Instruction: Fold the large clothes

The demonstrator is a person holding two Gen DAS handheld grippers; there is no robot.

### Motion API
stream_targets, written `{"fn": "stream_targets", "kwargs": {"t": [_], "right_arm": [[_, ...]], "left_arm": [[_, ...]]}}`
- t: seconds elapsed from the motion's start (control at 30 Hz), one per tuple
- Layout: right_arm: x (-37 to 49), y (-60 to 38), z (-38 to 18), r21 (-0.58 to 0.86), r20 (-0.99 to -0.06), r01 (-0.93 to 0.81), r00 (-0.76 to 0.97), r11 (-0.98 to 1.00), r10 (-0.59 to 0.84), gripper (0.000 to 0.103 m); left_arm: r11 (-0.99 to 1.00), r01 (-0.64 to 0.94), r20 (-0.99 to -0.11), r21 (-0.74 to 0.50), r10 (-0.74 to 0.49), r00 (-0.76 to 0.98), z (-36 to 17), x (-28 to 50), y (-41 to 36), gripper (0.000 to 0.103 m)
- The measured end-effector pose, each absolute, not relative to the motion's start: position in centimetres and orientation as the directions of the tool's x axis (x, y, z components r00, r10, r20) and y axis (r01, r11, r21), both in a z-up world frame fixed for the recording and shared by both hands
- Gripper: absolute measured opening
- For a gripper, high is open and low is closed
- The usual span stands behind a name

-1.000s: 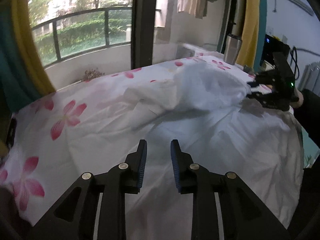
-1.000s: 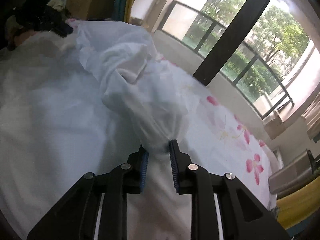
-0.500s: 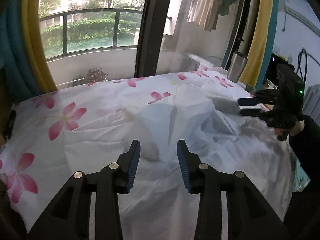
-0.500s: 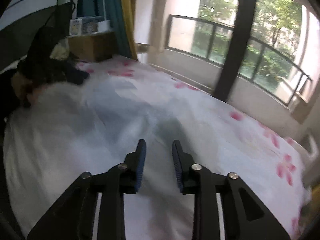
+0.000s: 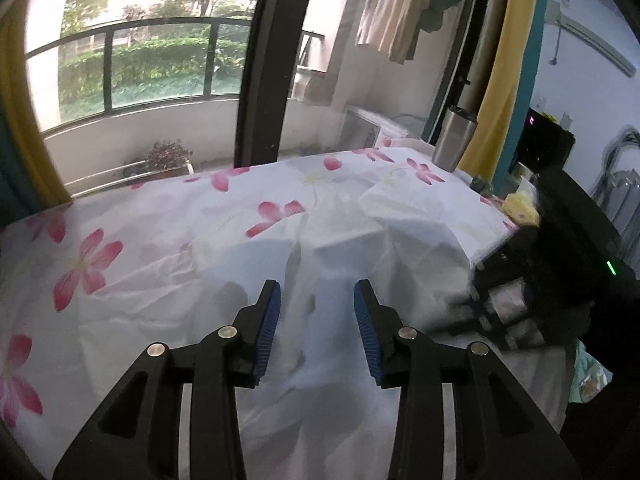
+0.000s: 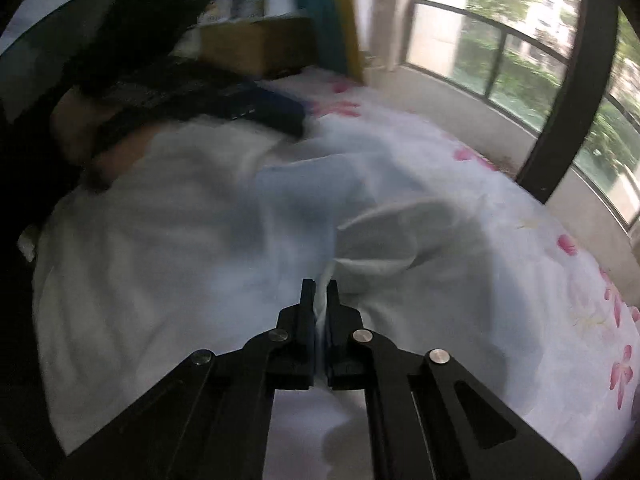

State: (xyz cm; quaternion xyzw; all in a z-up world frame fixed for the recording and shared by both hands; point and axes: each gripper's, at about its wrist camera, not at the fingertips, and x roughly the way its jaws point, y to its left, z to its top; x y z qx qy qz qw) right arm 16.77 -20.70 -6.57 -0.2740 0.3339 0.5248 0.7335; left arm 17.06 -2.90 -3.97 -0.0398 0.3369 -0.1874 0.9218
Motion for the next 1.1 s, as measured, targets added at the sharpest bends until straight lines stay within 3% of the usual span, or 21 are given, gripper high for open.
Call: {"fn": "stream_targets", "kwargs": {"t": [0.13,0.37,0.43,0.5,0.6,0.87,1.1], "right_arm": [[14.4,-21.8,-7.9,-0.088,-0.795,-0.960,0.229,0.267,0.562,0.004],[13.7,-24.0,-6.2,-0.082,-0.794,-0.955,0.235,0.284,0.561,0.009],[13.8,-24.4,-5.3,-0.080,-0.779,-0.955,0.239,0.286,0.579,0.015],[14.5,-24.8,-4.6,-0.084,-0.763,-0.947,0.262,0.310,0.591,0.031],[16.3,-25.2,-4.0,-0.098,-0.744,-0.925,0.313,0.367,0.591,0.043],[21.8,-24.7,-4.6,-0.095,-0.731,-0.827,0.436,0.554,0.525,0.043],[24.4,-24.5,-8.1,-0.076,-0.795,-0.777,0.425,0.625,0.432,0.044]], "left_arm": [[0.921,0.332,-0.617,-0.206,-0.385,0.686,-4.3,19.1,-4.7,0.041],[0.911,0.378,-0.758,-0.167,-0.364,0.541,-9.1,20.7,-7.9,0.041],[0.910,0.387,-0.757,-0.149,-0.356,0.547,-9.2,19.9,-8.0,0.041],[0.909,0.388,-0.759,-0.150,-0.357,0.544,-8.7,19.2,-7.7,0.041],[0.916,0.372,-0.748,-0.149,-0.350,0.564,-7.7,18.1,-6.8,0.041],[0.926,0.331,-0.635,-0.179,-0.366,0.680,-3.7,18.3,-5.0,0.041],[0.948,0.254,-0.763,-0.193,-0.308,0.569,-9.4,23.5,-6.1,0.041]]}}
